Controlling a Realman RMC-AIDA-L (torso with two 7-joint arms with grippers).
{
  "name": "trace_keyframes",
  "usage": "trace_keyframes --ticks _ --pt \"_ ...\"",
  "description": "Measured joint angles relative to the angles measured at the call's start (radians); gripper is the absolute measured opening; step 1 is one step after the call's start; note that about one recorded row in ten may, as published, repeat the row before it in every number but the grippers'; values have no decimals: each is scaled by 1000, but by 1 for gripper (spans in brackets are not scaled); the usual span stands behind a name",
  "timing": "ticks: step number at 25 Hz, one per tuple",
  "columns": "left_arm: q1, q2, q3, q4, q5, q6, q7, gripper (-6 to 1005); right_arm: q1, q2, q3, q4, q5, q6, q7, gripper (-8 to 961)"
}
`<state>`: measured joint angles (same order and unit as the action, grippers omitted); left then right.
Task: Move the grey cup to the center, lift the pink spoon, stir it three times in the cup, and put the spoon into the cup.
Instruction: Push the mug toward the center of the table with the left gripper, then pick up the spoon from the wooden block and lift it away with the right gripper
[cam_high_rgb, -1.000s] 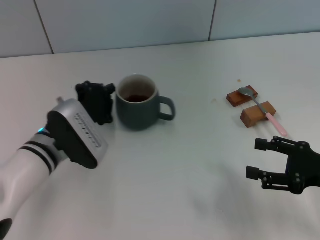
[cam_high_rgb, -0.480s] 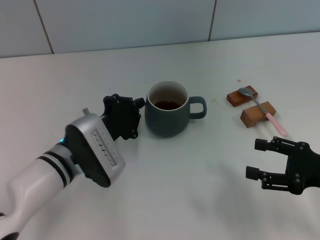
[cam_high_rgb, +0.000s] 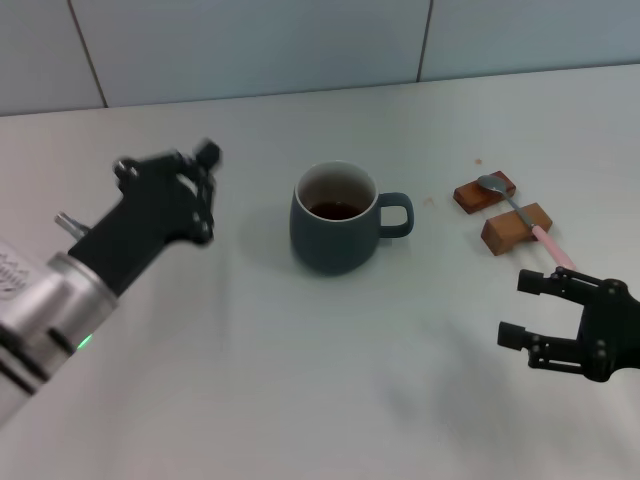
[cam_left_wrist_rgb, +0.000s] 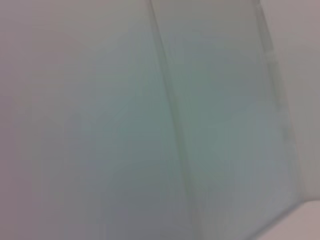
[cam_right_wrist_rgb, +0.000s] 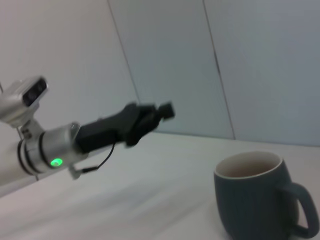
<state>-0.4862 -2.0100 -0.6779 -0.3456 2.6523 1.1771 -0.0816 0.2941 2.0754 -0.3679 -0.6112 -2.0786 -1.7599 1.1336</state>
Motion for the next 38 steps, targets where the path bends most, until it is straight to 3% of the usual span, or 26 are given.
trace_keyframes --ticks 2,4,6,11,12,13,18,21,24,25,26,27,28,29,31,38 --pt "-15 32 -1 37 128 34 -185 0 -1 0 21 7 5 -4 -2 841" --pt "-21 42 1 45 161 40 -235 22 -3 0 35 9 7 -4 -2 841" --pt "-54 83 73 60 233 47 -387 65 -4 -1 66 16 8 -4 -2 841" --pt "-76 94 125 81 233 45 -428 173 -3 -4 210 68 10 0 86 841" --pt "-104 96 161 110 235 45 -464 270 -7 -8 293 99 11 -11 162 841" --pt "-121 96 181 122 236 45 -477 367 -7 -8 293 99 11 -11 162 841" --pt "-168 91 228 169 238 45 -520 456 -57 -13 528 223 13 -40 321 841" --pt "-193 85 248 199 237 47 -539 509 -90 -22 595 299 13 15 436 842" --pt "-193 85 248 199 237 47 -539 562 -108 -21 603 342 13 98 521 842" --pt "-239 63 275 257 237 51 -565 580 -110 -18 603 352 13 125 531 842" --pt "-239 63 275 257 237 51 -565 614 -111 -16 603 362 13 147 536 842" --pt "-263 42 279 299 237 52 -573 648 -112 -14 603 374 13 168 539 842" --pt "-263 42 279 299 237 52 -573 682 -111 -14 603 385 13 186 542 841" --pt "-273 29 281 319 237 54 -574 716 -108 -14 602 395 12 207 546 841" --pt "-275 25 282 323 237 54 -574 784 -97 -14 597 404 7 238 555 841" --pt "-274 22 282 323 238 56 -575 813 -66 -10 591 410 -10 273 560 841"
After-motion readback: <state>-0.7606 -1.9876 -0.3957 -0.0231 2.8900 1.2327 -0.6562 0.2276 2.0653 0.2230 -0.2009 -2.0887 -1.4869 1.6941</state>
